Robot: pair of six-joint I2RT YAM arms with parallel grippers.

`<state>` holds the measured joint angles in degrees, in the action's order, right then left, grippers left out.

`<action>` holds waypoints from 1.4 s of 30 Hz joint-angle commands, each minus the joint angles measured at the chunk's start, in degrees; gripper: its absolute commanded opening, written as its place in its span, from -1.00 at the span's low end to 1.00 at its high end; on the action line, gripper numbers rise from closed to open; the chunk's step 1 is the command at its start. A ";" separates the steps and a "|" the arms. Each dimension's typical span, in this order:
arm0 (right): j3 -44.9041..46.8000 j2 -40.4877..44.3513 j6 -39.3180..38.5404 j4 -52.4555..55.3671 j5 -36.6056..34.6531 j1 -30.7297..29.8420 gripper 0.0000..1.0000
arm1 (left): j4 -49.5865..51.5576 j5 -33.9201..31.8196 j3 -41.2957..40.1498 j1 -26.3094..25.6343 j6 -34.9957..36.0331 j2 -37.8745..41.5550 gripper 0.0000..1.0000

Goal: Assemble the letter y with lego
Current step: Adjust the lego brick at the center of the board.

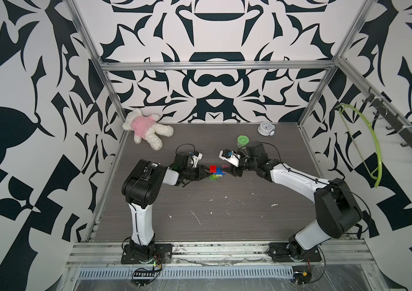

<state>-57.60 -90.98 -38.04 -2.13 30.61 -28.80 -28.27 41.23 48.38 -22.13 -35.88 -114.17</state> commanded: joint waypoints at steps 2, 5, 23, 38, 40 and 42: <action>-4.53 -2.08 -4.69 6.67 -0.89 -1.40 0.23 | 22.48 -17.17 -4.63 0.86 1.47 -8.09 -0.08; -6.16 -3.52 -5.93 8.37 -1.08 -1.96 0.22 | 22.48 -17.16 -4.57 0.86 1.53 -8.09 -0.07; -14.69 -10.54 -11.75 18.64 -2.11 -2.57 0.19 | 22.47 -17.10 -4.61 0.86 1.49 -8.13 -0.08; -21.03 -16.04 -13.88 25.70 -2.65 -2.58 0.13 | 22.56 -17.08 -4.52 0.86 1.43 -8.09 -0.08; -21.32 -16.51 -14.08 26.04 -2.91 -2.54 0.13 | 22.60 -17.07 -4.57 0.87 1.43 -8.13 -0.08; -21.71 -16.84 -14.24 26.25 -3.19 -2.58 0.13 | 22.56 -17.15 -4.52 0.86 1.43 -8.15 -0.08</action>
<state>-76.97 -108.25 -51.24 22.24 27.59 -31.20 -28.25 41.23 48.38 -22.13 -35.88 -114.17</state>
